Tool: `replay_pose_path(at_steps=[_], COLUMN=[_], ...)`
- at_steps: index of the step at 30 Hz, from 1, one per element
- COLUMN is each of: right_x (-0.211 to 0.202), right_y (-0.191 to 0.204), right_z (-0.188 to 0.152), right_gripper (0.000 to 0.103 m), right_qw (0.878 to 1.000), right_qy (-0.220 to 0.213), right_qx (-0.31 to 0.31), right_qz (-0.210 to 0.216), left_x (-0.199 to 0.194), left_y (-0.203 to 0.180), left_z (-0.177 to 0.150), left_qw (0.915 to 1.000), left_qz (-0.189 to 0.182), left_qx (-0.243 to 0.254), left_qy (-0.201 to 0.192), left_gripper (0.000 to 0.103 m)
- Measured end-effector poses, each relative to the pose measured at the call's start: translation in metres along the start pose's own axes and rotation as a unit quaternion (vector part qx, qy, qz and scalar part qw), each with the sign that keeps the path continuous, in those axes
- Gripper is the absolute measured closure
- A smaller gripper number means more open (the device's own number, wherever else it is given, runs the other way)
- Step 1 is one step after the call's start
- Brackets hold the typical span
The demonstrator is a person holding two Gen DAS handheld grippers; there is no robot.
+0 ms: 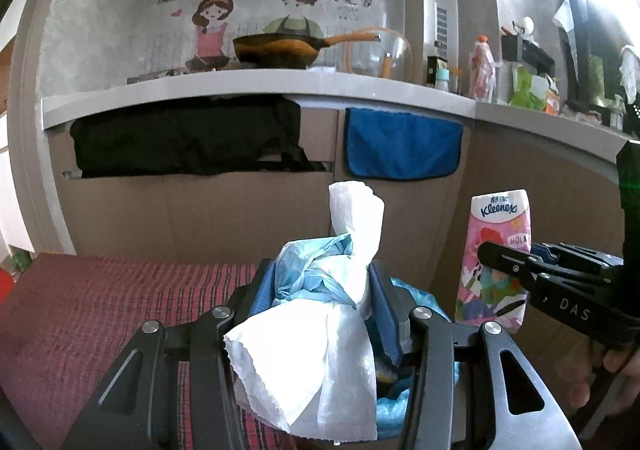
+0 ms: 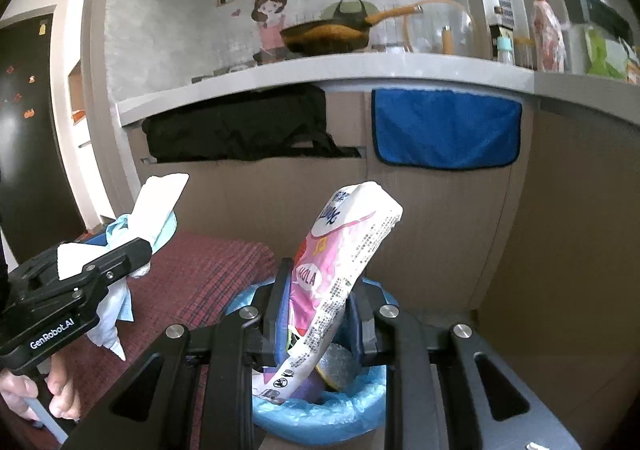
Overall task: Collect trash
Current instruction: 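Carry the tissue pack and plastic bag over the blue bin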
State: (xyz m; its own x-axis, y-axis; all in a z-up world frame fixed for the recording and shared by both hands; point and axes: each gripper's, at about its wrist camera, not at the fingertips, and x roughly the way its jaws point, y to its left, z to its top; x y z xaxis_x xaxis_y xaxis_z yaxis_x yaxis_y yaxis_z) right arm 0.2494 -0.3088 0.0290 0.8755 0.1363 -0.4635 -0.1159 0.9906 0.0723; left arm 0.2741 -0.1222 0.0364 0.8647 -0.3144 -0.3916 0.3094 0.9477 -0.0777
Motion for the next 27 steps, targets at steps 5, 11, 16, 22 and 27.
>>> replay_pose_path(at_steps=[5, 11, 16, 22, 27], right_x=[0.019, 0.041, 0.056, 0.072, 0.086], right_y=[-0.007, -0.017, -0.019, -0.020, -0.027], right_z=[-0.012, -0.026, -0.035, -0.043, -0.049], right_gripper=[0.082, 0.082, 0.082, 0.082, 0.082], right_qw=[1.000, 0.999, 0.998, 0.998, 0.997], right_qy=[0.017, 0.041, 0.055, 0.067, 0.079], right_qx=[0.002, 0.012, 0.009, 0.004, 0.013], right_qz=[-0.003, -0.001, 0.004, 0.005, 0.006], left_x=[0.021, 0.048, 0.068, 0.096, 0.106], left_y=[0.000, 0.000, 0.002, 0.004, 0.003], left_z=[-0.014, -0.027, -0.035, -0.038, -0.046], left_qw=[0.9999, 0.9994, 0.9988, 0.9976, 0.9973], left_qz=[-0.005, -0.010, -0.005, 0.003, 0.002], left_qx=[-0.004, -0.010, -0.012, -0.015, -0.018], left_qy=[0.010, 0.032, 0.047, 0.068, 0.071], left_gripper=[0.056, 0.056, 0.056, 0.056, 0.056])
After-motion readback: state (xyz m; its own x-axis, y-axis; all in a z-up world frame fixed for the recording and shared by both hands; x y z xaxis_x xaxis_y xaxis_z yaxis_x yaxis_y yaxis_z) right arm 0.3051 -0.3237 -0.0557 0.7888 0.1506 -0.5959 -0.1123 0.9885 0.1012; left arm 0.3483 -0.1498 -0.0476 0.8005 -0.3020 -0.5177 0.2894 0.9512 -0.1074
